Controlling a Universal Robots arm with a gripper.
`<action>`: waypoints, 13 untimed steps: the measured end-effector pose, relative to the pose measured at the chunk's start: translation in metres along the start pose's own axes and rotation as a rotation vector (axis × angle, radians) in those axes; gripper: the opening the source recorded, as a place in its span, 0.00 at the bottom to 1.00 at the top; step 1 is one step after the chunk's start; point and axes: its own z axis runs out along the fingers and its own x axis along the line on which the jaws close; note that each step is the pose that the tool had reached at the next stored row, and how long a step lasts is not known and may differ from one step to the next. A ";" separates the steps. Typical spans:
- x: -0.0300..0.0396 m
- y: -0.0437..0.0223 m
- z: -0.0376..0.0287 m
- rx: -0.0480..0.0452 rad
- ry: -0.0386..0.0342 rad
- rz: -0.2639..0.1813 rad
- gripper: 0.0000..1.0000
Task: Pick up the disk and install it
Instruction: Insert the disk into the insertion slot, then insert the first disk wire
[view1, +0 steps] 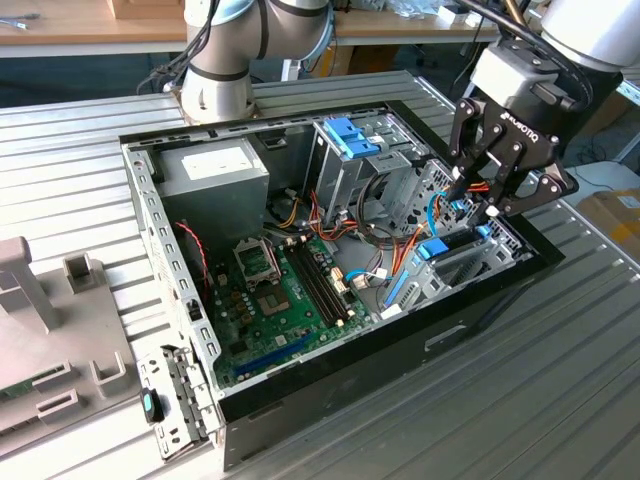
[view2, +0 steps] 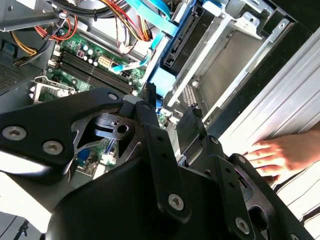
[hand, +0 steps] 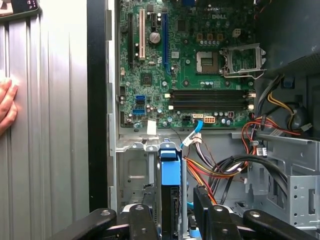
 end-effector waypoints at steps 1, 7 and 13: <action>-0.0004 -0.0013 0.0000 0.0000 0.0001 0.000 0.44; -0.0041 -0.0176 0.0000 -0.0004 0.0001 0.000 0.44; -0.0042 -0.0188 0.0000 -0.0004 0.0002 0.000 0.44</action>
